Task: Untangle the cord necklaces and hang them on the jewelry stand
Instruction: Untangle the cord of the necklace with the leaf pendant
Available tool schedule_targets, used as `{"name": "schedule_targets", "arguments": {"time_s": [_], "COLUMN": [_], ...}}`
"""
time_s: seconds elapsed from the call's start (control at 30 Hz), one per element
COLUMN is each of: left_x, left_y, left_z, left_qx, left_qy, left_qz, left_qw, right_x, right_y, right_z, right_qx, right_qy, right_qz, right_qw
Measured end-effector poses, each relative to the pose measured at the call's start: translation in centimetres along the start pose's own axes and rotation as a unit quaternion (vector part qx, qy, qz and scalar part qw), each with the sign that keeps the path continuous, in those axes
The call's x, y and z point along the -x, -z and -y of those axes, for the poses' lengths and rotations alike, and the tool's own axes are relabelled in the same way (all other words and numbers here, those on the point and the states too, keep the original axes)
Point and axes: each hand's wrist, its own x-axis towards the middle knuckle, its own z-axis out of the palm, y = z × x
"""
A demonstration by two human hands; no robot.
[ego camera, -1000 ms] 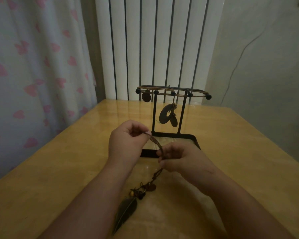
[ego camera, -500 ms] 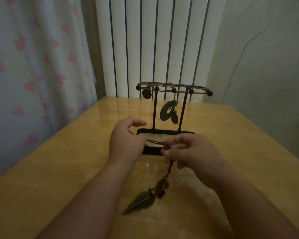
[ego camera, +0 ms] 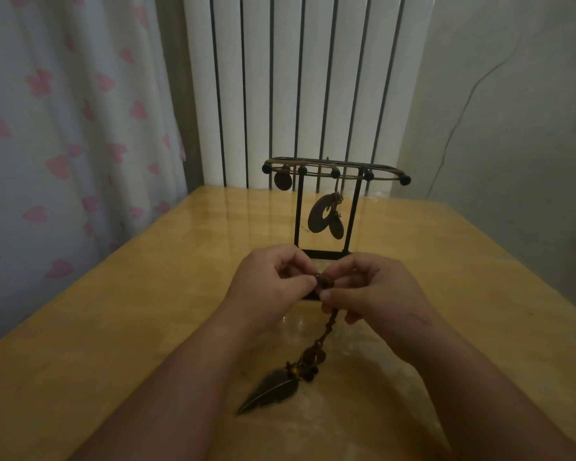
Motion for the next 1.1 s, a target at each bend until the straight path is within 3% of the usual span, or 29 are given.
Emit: {"name": "schedule_targets", "arguments": {"time_s": [0.17, 0.43, 0.57, 1.1], "left_x": [0.26, 0.23, 0.15, -0.10], "left_y": [0.09, -0.25, -0.22, -0.29], "left_z": [-0.35, -0.39, -0.18, 0.18], "left_qx": [0.024, -0.027, 0.010, 0.041], "left_qy": [-0.007, 0.003, 0.013, 0.033], "left_qz": [0.017, 0.002, -0.001, 0.000], "left_qw": [1.000, 1.000, 1.000, 0.999], "right_x": [0.01, -0.04, -0.09, -0.33], "right_y": [0.04, -0.07, -0.07, -0.20], "right_z": [-0.09, -0.34, -0.43, -0.62], "right_qx": [-0.003, -0.035, -0.041, 0.014], "right_qy": [0.013, 0.024, 0.021, 0.023], "right_qz": [-0.008, -0.023, -0.028, -0.048], "right_qw": [1.000, 0.999, 0.999, 0.998]}}
